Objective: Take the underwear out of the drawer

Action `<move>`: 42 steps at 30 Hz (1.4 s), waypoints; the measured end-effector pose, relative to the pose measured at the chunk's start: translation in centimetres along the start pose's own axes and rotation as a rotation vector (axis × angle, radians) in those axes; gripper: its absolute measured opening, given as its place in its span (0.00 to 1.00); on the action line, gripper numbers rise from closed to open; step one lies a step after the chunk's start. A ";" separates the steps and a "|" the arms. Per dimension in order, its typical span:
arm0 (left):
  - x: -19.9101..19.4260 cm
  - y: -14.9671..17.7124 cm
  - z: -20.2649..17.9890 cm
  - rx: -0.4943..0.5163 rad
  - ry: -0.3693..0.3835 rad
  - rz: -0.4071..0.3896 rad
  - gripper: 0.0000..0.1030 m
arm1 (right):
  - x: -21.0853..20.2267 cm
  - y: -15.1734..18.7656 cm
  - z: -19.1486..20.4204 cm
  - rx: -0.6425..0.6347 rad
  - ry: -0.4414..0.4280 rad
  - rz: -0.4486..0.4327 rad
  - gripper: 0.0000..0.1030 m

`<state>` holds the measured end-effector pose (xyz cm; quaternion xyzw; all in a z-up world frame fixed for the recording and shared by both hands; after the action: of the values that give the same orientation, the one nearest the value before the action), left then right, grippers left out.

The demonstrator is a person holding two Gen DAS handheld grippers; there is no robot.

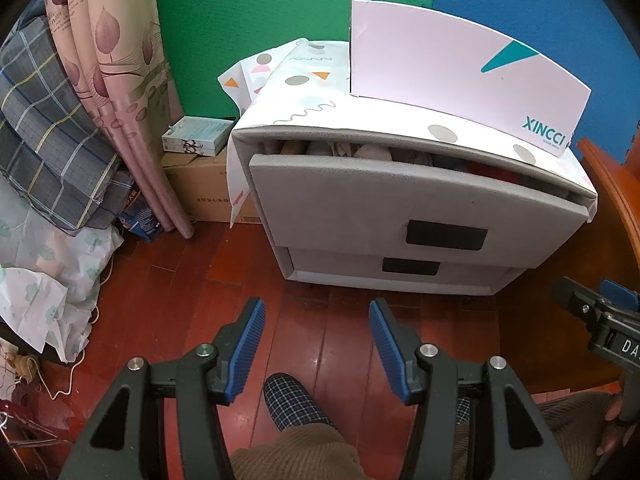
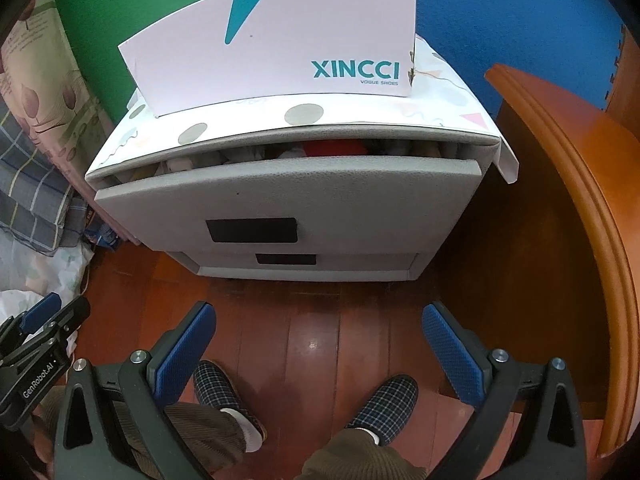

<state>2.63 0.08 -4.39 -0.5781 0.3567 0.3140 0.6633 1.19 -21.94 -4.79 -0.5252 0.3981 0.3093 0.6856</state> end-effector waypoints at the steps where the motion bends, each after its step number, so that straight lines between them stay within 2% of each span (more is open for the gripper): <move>1: 0.0 0.0 0.0 -0.001 0.001 0.001 0.54 | 0.0 0.0 0.0 0.002 -0.002 0.001 0.99; 42: 0.0 -0.1 0.2 -0.007 0.004 0.008 0.54 | 0.2 0.1 -0.5 0.030 -0.013 0.012 0.99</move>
<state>2.76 0.31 -4.31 -0.5796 0.3591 0.3170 0.6593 1.09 -22.41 -5.12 -0.5105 0.4013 0.3108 0.6941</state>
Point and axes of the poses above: each gripper's, at about its wrist camera, not at the fingertips, and x roughly the way its jaws point, z to its left, y to its underside, the point moved 4 cm from there along x, roughly the way its jaws point, and after that the axes turned 3 degrees about x, right-handed, at the moved point
